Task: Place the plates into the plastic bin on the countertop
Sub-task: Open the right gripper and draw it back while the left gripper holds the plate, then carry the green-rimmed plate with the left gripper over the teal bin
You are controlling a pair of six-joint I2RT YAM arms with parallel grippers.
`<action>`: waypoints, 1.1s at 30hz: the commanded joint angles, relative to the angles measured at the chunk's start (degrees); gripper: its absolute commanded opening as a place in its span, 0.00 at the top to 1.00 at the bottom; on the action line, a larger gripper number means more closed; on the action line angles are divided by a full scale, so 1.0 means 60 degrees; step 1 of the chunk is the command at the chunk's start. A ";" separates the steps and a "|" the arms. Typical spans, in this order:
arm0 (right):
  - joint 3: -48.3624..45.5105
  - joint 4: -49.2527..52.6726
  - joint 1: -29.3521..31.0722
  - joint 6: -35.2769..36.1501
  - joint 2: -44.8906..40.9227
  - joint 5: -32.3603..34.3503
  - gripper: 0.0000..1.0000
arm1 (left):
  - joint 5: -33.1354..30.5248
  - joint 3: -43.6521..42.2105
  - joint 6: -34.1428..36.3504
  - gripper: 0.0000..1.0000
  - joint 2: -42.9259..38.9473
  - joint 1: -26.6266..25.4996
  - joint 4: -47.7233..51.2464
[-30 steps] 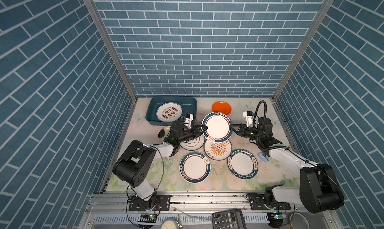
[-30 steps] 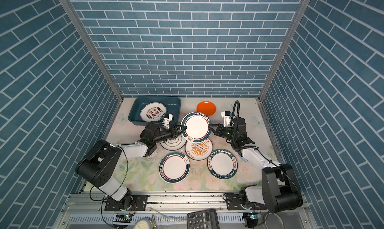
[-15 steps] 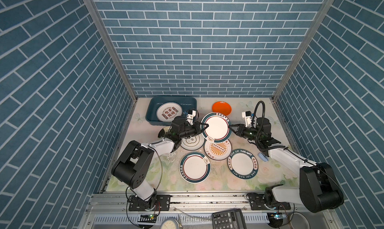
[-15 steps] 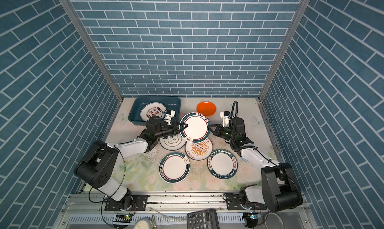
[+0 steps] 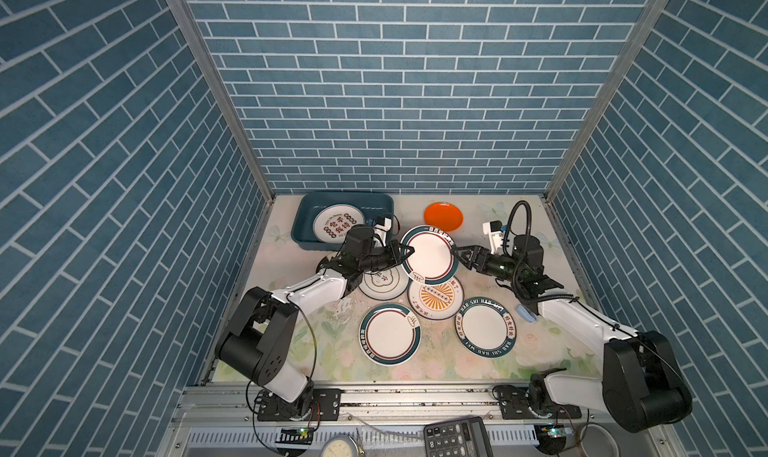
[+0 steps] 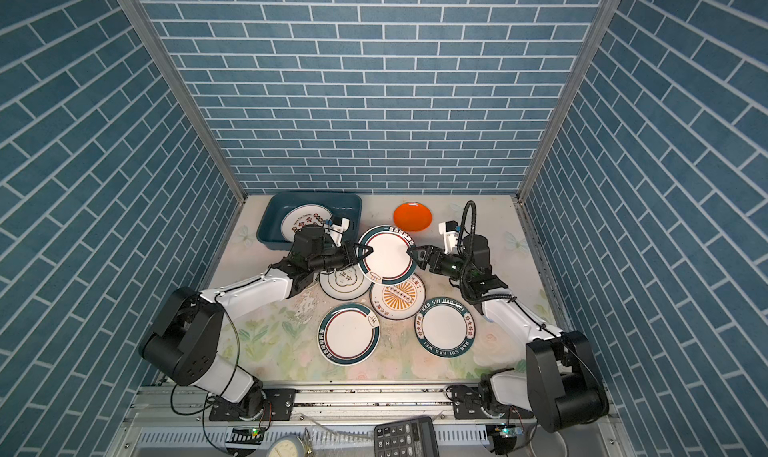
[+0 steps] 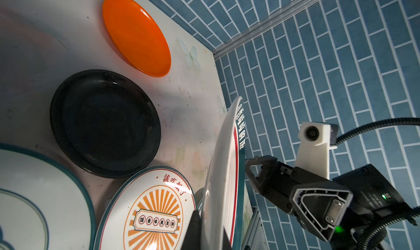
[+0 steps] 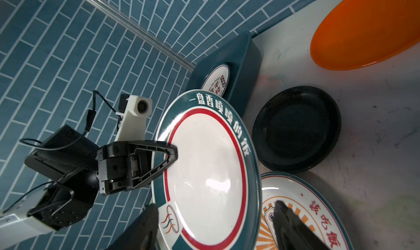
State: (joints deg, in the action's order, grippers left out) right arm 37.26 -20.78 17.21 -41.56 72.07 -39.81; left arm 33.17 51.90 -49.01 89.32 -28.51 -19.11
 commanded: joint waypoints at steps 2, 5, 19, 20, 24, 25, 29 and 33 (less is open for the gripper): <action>-0.0280 0.0470 0.0034 0.0738 -0.0843 0.0267 0.05 | -0.0644 0.0982 0.1182 1.00 -0.0741 0.0005 0.1678; -0.0588 0.0631 0.0032 0.0991 -0.1336 0.0705 0.01 | -0.1336 0.1676 0.1914 1.00 -0.1034 0.0172 0.3162; -0.1152 0.1540 0.0016 0.2090 -0.2390 0.1720 0.01 | -0.4052 0.2577 0.1992 1.00 -0.1454 0.2952 0.5366; -0.1159 0.1545 0.0027 0.2202 -0.2363 0.1516 0.01 | -0.4367 0.2647 0.2145 1.00 -0.1404 0.3115 0.5446; -0.1009 0.2011 0.0018 0.2650 -0.2202 0.1268 0.01 | -0.5297 0.3265 0.2479 1.00 -0.0893 0.3732 0.6021; -0.1009 0.2079 0.0019 0.2739 -0.2197 0.1301 0.01 | -0.5380 0.3365 0.2463 1.00 -0.0726 0.3879 0.6002; -0.1075 0.1900 0.0028 0.2898 -0.1977 0.1093 0.01 | -0.5620 0.3563 0.2389 1.00 0.0148 0.4225 0.5235; -0.1016 0.1855 0.0024 0.2952 -0.1737 0.0934 0.01 | -0.4841 0.4100 0.1882 1.00 0.1181 0.4638 0.4820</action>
State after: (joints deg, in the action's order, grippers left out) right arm 30.92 -9.63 17.26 -26.59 60.95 -32.51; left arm 2.48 73.43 -36.01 93.51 -1.98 13.28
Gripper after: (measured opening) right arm 0.988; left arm 0.095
